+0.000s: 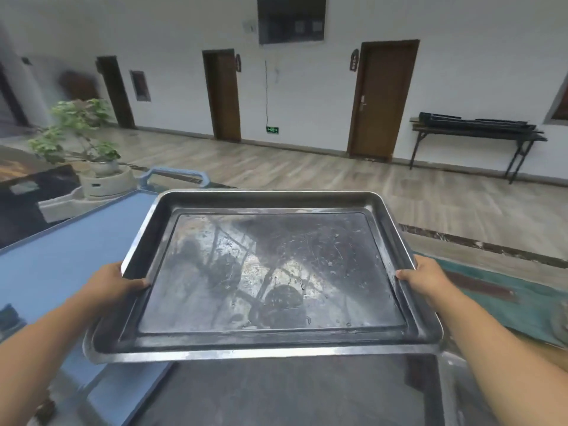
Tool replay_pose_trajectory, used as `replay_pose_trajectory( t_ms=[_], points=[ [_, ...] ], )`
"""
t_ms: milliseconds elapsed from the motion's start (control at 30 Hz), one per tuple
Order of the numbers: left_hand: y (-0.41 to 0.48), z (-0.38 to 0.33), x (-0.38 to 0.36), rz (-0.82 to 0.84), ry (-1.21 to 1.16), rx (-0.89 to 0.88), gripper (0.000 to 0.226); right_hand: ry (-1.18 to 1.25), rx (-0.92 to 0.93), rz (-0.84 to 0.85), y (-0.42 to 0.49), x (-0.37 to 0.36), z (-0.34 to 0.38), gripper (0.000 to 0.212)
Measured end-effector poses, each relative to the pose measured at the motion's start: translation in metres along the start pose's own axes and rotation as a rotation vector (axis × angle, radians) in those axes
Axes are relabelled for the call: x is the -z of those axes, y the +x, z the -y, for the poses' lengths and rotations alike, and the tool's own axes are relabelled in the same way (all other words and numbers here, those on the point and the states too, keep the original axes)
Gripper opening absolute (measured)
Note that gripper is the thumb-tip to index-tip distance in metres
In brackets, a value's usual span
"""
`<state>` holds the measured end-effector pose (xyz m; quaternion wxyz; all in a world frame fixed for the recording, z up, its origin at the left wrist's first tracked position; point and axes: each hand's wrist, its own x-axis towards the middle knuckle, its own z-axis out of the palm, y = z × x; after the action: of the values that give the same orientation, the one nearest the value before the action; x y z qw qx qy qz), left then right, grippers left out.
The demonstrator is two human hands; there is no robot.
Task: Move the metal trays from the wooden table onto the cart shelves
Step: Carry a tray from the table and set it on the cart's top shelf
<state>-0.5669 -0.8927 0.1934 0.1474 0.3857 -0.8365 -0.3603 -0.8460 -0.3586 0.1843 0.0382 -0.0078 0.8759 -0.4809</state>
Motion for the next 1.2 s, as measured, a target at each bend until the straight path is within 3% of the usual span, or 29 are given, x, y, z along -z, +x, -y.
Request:
replay_pose_trajectory(
  t_ms=[267, 667, 1200],
  points=[
    [0.107, 0.029, 0.004, -0.063, 0.042, 0.059, 0.023, -0.025, 0.049, 0.087, 0.110, -0.110, 0.055, 0.016],
    [0.266, 0.088, 0.058, -0.207, 0.018, 0.232, 0.029, -0.069, 0.137, 0.237, 0.264, -0.307, 0.201, 0.017],
    [0.383, 0.147, 0.088, -0.518, -0.061, 0.613, 0.043, -0.107, 0.355, 0.660, 0.460, -0.626, 0.368, 0.020]
  ],
)
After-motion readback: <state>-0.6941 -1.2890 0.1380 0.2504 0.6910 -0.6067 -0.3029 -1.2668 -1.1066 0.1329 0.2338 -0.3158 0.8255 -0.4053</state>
